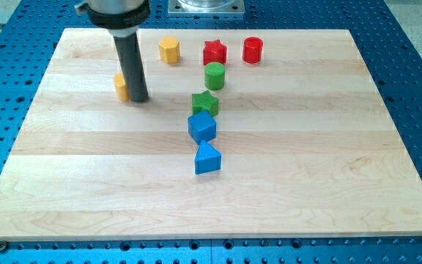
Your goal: Place the yellow blocks in a vertical line
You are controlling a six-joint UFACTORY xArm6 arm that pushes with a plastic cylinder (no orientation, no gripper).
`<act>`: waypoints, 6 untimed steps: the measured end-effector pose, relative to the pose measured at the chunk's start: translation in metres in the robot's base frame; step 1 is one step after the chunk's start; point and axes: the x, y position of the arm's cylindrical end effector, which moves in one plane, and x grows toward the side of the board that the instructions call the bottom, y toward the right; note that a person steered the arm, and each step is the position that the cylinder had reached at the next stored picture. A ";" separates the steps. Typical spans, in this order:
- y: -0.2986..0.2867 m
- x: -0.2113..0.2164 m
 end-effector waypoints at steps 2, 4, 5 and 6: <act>0.106 -0.087; 0.102 -0.096; 0.074 -0.110; 0.004 -0.098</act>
